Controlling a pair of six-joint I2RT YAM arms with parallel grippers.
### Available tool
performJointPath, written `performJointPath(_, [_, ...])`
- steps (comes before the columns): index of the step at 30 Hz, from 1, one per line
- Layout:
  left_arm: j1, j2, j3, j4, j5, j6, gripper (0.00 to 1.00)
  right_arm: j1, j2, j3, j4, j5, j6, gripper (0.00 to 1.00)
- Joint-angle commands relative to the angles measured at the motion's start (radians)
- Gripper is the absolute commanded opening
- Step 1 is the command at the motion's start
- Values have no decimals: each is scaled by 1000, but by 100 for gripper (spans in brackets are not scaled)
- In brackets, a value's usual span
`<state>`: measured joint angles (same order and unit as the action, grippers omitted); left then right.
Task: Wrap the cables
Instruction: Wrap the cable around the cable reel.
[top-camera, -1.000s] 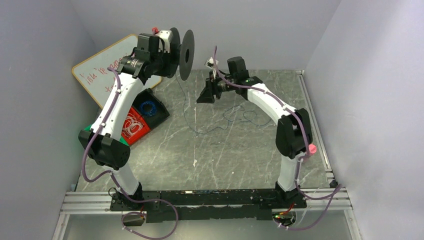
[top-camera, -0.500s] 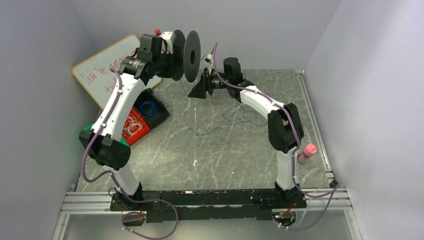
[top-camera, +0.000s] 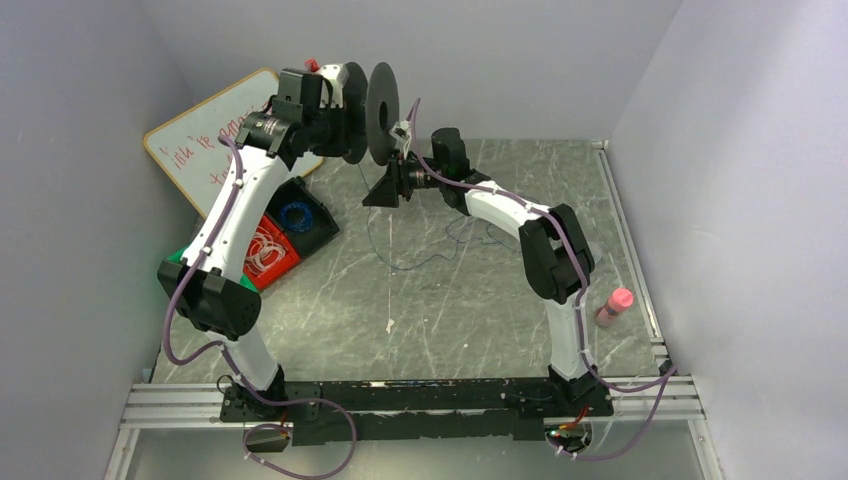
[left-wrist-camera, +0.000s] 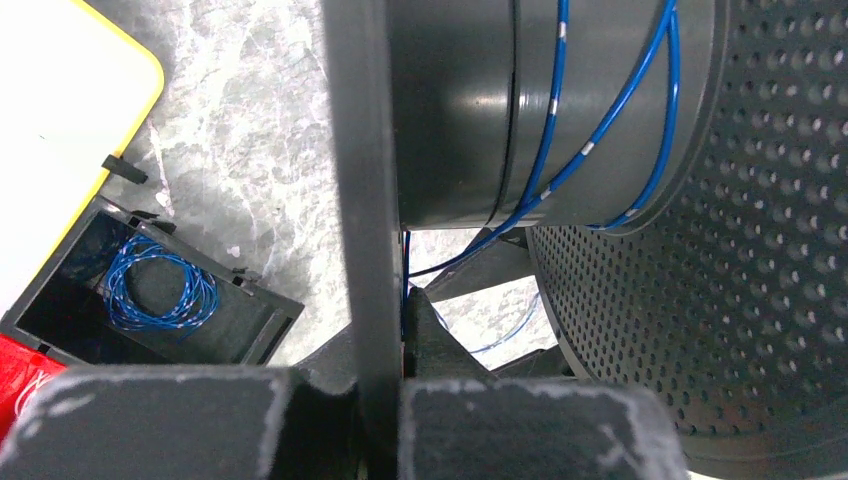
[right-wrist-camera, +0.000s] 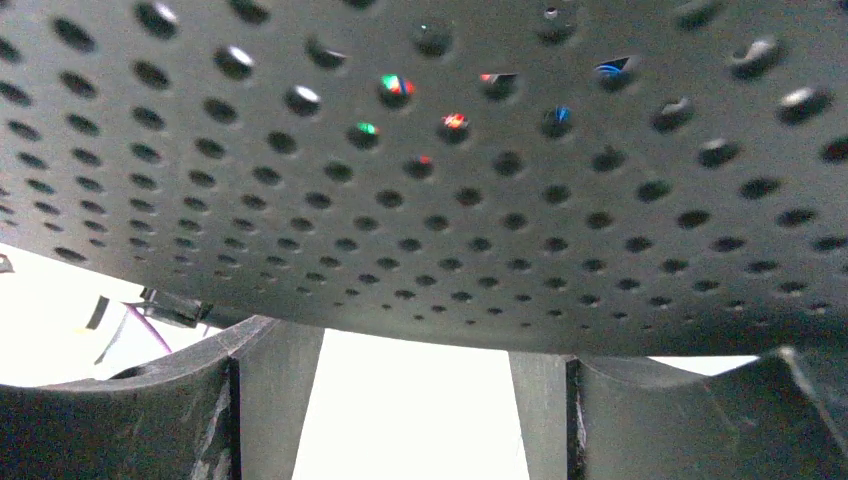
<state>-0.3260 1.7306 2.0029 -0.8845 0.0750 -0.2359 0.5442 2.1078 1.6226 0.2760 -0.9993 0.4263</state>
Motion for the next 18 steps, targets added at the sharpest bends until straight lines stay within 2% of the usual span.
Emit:
performJointPath(1, [-11,-28,65,88,64,-46,2,13,4,-12,115,8,75,67])
performJointPath(6, [-11,-23,70,86,98,-62,2,13,25,-30,198,27,153,56])
performJointPath(8, [-12,-21,73,85,105,-67,2,14,35,-42,239,28,192,48])
performJointPath(10, [-12,-17,79,81,110,-69,2,11,41,-51,280,22,233,34])
performJointPath(11, [-10,-17,84,79,111,-72,2,11,46,-50,297,12,247,23])
performJointPath(13, [-7,-13,97,74,112,-74,2,5,52,-51,317,-5,271,6])
performJointPath(14, [-4,-12,105,69,112,-76,2,0,53,-55,322,-13,277,0])
performJointPath(18, [13,-16,129,49,125,-77,2,-58,26,-92,266,-19,272,0])
